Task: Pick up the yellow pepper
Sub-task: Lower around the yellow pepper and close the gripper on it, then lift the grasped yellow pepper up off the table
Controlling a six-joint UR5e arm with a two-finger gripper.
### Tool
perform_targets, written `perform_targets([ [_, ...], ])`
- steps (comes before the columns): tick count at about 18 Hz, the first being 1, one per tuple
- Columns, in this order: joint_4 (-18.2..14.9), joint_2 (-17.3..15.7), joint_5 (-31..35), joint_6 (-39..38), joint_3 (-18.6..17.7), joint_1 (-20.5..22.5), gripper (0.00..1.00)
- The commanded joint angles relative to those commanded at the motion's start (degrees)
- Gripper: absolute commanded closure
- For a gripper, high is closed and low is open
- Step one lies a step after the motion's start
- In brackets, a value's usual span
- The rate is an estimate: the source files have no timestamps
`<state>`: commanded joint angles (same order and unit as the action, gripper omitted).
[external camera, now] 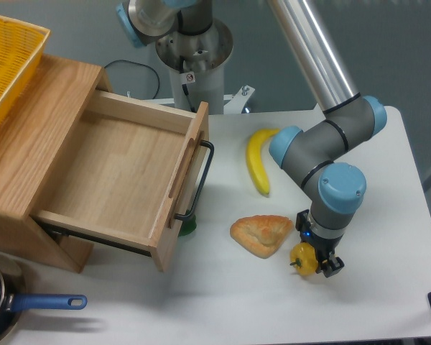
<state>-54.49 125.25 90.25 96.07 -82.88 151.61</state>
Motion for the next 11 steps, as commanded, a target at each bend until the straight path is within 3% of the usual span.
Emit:
perform_targets([
  [3,-0.7,-3.5,3.4,-4.3,-0.2,0.3,0.8],
  [11,-10.3,-10.3,3.4,-8.6,0.0,4.1,0.79],
])
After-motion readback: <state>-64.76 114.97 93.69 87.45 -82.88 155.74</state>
